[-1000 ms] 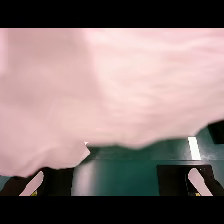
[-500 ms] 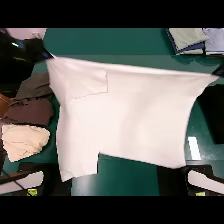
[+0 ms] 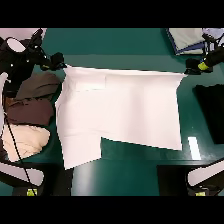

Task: Fold the shirts.

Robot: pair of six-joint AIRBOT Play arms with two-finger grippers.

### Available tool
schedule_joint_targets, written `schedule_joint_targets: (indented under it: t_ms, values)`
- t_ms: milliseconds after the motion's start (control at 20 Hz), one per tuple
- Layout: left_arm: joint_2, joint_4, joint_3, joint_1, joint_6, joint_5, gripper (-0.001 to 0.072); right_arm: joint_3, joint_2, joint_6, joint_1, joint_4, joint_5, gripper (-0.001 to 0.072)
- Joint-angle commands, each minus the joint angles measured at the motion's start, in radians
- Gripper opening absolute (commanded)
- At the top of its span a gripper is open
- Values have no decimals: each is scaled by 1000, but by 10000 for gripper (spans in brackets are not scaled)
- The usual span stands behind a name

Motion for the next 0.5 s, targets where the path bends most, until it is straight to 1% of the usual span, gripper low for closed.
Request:
schedule_joint_targets:
  t_ms: [0, 100, 150, 250, 450]
  values:
    - [-21, 83, 29, 8, 40, -90, 28, 58, -28, 6, 5, -10, 83, 11]
    - [-21, 137, 18, 8, 41, -215, 27, 48, -12, 6, 13, -10, 153, 11]
    - [-22, 148, 1, 7, 41, -256, 27, 11, 6, 6, 23, -10, 150, 11]
    - [-22, 149, -61, 7, 40, -272, 26, -117, 58, 6, 48, -11, 117, 10]
    - [-22, 153, -187, 7, 38, -257, 28, -433, 185, 23, 76, -8, -51, 12]
